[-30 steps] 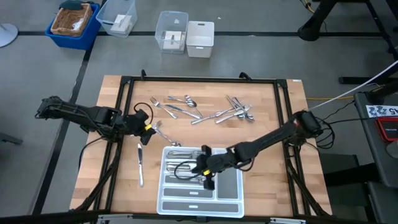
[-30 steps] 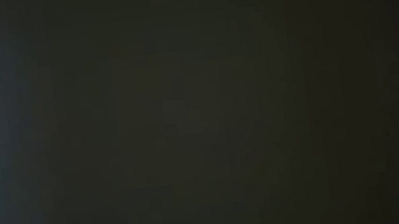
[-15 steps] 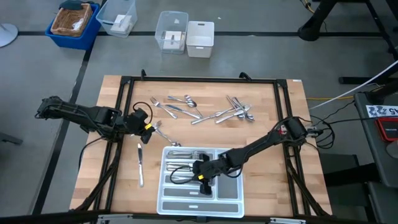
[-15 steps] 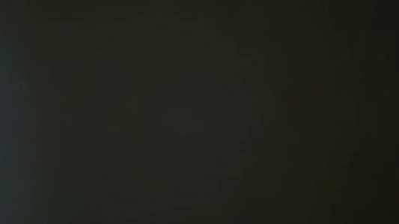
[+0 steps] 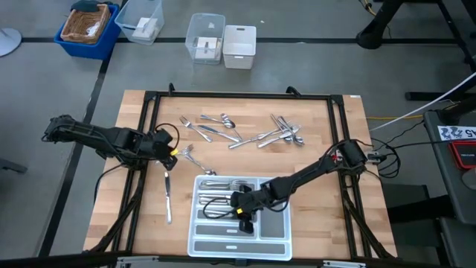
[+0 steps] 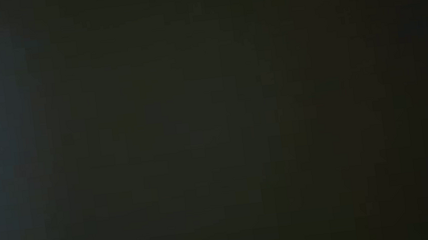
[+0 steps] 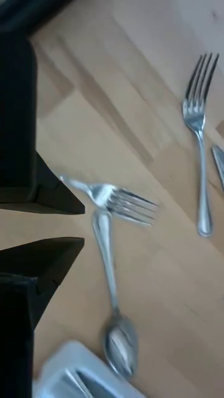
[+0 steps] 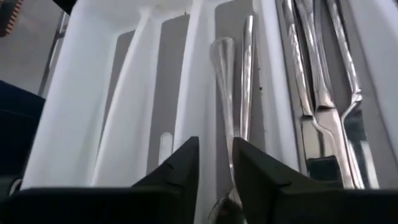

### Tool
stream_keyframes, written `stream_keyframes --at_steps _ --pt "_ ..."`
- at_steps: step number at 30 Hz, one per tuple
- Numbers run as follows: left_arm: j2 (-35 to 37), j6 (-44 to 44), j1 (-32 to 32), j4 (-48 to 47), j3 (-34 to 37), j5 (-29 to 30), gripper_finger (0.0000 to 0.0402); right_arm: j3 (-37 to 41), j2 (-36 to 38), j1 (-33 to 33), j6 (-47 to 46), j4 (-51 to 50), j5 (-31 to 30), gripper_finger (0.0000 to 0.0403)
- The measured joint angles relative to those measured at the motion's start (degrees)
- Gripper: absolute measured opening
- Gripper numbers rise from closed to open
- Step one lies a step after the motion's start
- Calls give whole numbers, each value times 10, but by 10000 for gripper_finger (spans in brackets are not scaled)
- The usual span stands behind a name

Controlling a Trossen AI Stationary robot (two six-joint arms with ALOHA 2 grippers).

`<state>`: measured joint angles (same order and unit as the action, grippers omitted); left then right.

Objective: Sort silverware
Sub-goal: Put the silver fork into the top section of the white silverware tray

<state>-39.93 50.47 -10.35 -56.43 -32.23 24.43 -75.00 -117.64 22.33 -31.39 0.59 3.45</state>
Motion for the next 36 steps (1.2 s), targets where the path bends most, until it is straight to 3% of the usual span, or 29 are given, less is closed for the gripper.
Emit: stream_keyframes --at_steps 6,10,16,24,28,32,36 --pt "-15 -64 8 9 15 -2 59 -37 0 -17 2 -36 46 110" --pt "-34 -75 37 42 38 -46 59 -90 0 -33 37 -109 52 101" --pt "-68 -97 84 115 77 -59 59 -200 0 -60 115 -243 51 89" --pt "-115 -169 158 141 85 -79 59 -354 0 -87 180 -390 50 88" --pt "-135 -223 185 163 85 -95 59 -438 0 -93 221 -483 41 88" --pt "-142 -224 200 180 85 -92 59 -519 0 -93 248 -580 11 88" --pt "-146 -275 211 177 85 -132 59 -591 0 -93 264 -675 -32 88"
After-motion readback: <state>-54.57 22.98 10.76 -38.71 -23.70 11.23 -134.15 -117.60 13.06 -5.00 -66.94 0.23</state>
